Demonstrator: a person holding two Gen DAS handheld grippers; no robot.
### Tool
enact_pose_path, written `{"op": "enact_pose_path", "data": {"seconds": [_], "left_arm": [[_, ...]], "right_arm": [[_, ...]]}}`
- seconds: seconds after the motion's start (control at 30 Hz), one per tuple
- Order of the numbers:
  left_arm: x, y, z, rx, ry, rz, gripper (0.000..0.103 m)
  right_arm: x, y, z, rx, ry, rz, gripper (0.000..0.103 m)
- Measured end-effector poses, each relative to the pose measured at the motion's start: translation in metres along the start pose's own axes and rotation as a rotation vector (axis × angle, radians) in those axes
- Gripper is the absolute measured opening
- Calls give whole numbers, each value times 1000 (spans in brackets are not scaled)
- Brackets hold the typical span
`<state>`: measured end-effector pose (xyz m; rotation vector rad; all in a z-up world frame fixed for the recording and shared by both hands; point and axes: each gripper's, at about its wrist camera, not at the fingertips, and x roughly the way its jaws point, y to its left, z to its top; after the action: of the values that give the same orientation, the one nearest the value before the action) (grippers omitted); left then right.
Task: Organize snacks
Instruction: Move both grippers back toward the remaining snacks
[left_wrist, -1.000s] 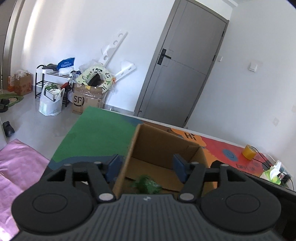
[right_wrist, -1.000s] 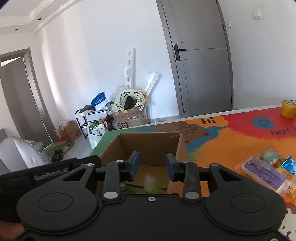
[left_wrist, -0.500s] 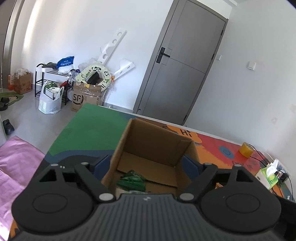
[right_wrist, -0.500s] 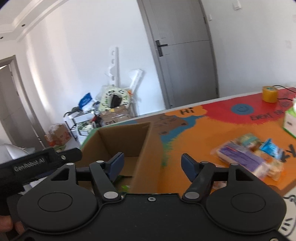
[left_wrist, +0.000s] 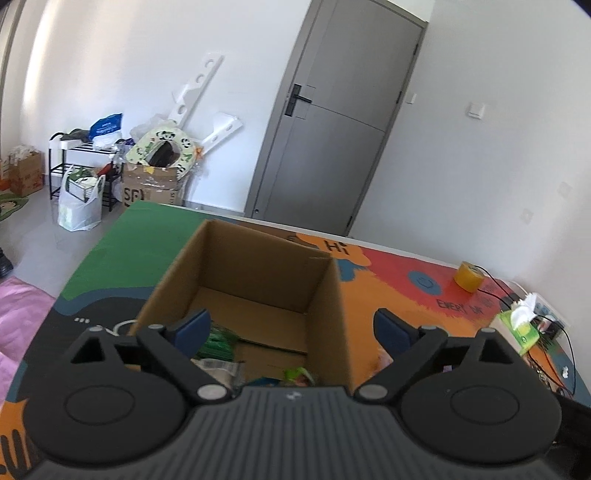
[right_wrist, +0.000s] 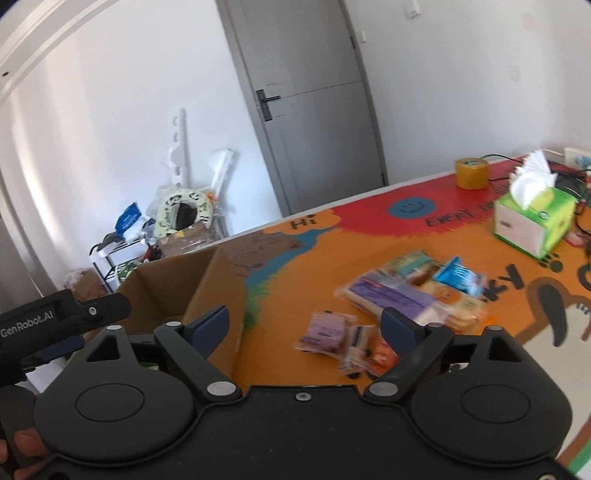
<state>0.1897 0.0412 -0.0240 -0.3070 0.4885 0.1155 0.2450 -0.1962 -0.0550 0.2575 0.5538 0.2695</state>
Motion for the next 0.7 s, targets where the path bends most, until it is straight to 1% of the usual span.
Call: {"op": "enact_pose_path", "data": {"seconds": [0.43, 0.63, 0.7], "left_arm": [[7, -38, -13, 64, 28, -35, 94], [13, -57, -19, 105, 43, -71, 94], [14, -63, -22, 115, 49, -92, 94]], "right_arm": [[-12, -54, -6, 75, 1, -52, 89], [-12, -76, -10, 102, 9, -63, 89], [-12, -82, -11, 110, 17, -65, 86]]}}
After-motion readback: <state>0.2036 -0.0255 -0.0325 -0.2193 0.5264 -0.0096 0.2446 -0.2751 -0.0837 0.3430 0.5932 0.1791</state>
